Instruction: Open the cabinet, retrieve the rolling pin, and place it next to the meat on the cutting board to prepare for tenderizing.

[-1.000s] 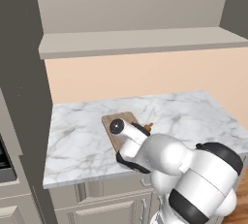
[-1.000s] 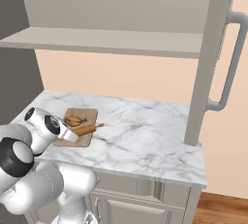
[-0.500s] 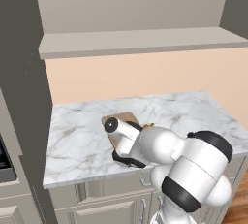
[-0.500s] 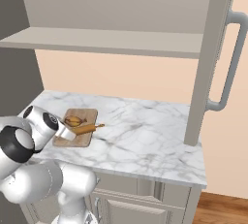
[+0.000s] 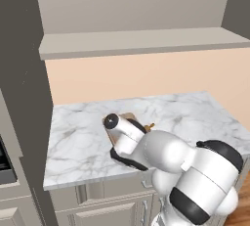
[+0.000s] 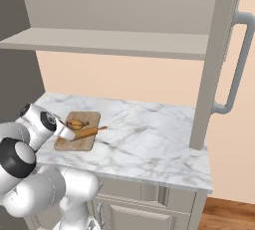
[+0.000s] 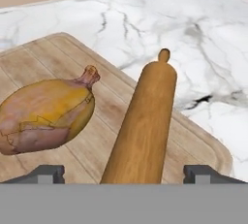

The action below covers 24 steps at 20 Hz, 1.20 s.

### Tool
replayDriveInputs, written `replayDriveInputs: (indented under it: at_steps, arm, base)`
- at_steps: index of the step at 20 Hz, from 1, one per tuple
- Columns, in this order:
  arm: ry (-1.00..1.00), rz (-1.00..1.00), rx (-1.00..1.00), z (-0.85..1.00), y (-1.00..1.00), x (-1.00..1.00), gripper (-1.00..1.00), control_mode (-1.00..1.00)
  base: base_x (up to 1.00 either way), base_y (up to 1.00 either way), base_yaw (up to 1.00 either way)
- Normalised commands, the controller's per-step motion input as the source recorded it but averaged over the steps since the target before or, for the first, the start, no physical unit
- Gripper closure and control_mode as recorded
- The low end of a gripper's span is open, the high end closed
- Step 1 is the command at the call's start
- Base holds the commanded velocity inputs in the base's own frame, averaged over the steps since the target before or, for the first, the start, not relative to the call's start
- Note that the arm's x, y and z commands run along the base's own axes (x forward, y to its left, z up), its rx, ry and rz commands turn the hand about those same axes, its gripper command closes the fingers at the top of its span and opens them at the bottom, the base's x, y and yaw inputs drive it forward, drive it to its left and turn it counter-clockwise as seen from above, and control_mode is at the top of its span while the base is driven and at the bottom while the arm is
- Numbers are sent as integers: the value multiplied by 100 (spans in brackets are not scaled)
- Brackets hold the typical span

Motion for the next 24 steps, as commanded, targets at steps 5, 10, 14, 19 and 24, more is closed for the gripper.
replayDriveInputs:
  at_steps: [5,10,14,19,24]
  arm:
    - [0,2,0,43,0,-17,-100,-100]
    - [0,1,0,50,-10,-33,-100,-100]
    - [0,1,0,53,-22,-41,-100,-100]
    - [0,3,0,43,-20,-57,-100,-100]
    - [0,4,0,46,-18,-74,-100,-100]
  base:
    - [0,0,0]
    - [0,0,0]
    - [0,0,0]
    - [0,0,0]
    - [0,0,0]
